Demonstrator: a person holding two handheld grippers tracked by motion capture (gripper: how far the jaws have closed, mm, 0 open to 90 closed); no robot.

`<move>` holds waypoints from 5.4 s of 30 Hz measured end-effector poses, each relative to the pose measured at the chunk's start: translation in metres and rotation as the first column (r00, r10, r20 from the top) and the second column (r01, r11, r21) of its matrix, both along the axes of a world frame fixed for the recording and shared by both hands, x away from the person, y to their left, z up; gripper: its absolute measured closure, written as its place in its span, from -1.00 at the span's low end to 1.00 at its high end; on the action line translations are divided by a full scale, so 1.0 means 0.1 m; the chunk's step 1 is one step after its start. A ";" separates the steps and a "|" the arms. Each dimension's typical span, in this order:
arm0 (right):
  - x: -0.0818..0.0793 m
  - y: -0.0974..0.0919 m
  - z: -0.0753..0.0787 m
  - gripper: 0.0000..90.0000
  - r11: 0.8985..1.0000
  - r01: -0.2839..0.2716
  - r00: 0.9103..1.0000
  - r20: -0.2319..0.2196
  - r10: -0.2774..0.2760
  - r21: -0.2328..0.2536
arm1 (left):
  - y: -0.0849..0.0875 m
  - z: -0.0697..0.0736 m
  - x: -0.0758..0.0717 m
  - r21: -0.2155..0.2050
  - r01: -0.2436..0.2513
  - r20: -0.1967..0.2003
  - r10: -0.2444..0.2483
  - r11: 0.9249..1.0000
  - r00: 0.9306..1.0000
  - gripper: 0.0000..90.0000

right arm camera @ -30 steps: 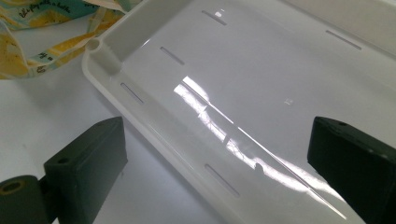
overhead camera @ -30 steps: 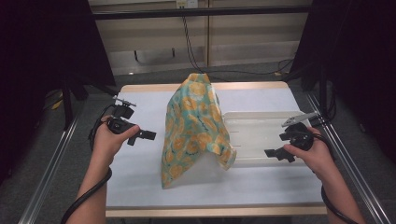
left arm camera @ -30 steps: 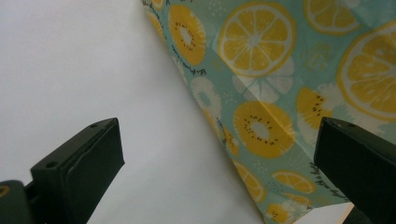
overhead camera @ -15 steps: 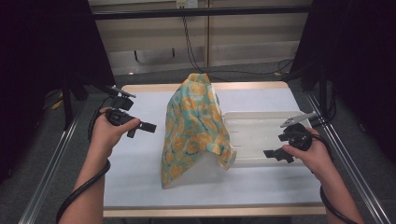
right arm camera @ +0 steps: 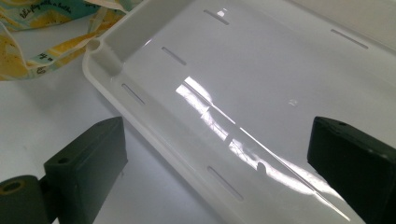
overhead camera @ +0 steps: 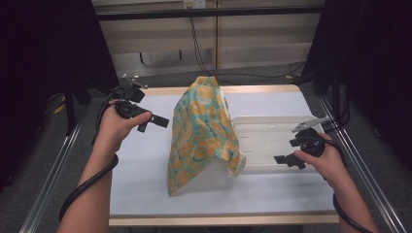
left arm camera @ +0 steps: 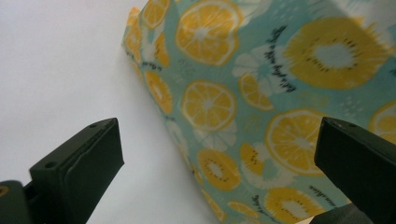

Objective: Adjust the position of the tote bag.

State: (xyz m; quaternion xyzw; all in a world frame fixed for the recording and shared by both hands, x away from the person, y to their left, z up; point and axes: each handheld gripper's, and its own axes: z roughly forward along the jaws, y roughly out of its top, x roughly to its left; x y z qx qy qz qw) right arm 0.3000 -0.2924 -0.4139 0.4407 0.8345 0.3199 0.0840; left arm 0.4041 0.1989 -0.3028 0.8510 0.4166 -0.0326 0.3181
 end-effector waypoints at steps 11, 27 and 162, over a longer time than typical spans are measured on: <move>0.00 0.00 0.00 -0.90 1.000 -0.002 1.000 -0.003 0.002 0.003 | -0.13 0.18 0.07 0.003 0.025 0.006 -0.025 1.000 1.000 -0.97; 0.01 0.02 -0.02 -0.90 1.000 -0.005 1.000 -0.007 0.005 -0.003 | -0.21 0.35 0.10 -0.037 0.029 -0.011 -0.030 0.999 1.000 -0.96; 0.02 -0.01 -0.02 -0.91 0.999 -0.008 1.000 -0.003 0.008 0.035 | -1.14 0.31 0.24 0.084 -0.083 -0.044 0.087 0.993 0.995 0.59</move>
